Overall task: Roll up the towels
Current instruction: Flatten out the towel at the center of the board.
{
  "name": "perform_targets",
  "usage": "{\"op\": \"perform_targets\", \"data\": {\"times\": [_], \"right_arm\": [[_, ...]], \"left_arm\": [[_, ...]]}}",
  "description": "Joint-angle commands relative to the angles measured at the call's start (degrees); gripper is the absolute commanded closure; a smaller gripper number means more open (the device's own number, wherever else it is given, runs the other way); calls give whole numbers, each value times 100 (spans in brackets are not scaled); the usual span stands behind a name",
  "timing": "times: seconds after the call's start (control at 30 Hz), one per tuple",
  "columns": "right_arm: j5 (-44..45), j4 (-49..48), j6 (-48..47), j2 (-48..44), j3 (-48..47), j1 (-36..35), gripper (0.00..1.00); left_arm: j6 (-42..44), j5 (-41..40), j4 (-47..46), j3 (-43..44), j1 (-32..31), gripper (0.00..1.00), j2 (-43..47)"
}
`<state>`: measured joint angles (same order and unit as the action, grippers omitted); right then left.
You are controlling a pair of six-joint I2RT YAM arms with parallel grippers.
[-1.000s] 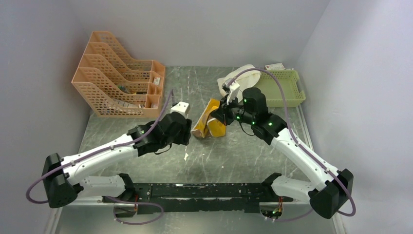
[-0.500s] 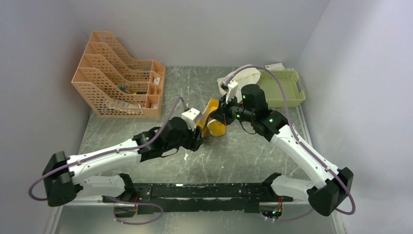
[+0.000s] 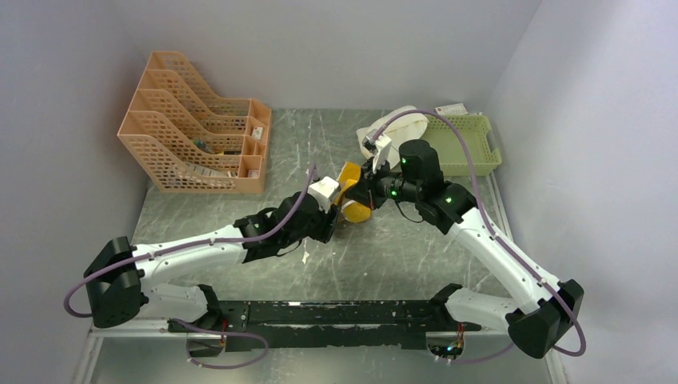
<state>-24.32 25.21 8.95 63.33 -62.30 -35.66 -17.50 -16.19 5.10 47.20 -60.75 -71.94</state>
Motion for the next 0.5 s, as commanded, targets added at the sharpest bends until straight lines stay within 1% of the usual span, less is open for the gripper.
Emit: {"op": "perform_targets", "data": {"times": [0.0,0.1,0.2,0.33,0.47], "right_arm": [[-261,71,-47,-116,-186,-15,100],[-317,88,-51,-131,-203,-16,100],[-345,119,-48,-163,-205,-12,100],[-359,130,-38,-215,-227,-11,100],[-393,166,-51,-190,-238,-12,100]], "left_arm": [[19,-565,-89,227,-35,37,-187],[12,-835,-142,171,-36,40,-180],[124,-873,-491,-31,-38,43,-85],[365,-656,-942,-218,-29,48,-24],[578,-425,-1266,-275,-25,56,-28]]}}
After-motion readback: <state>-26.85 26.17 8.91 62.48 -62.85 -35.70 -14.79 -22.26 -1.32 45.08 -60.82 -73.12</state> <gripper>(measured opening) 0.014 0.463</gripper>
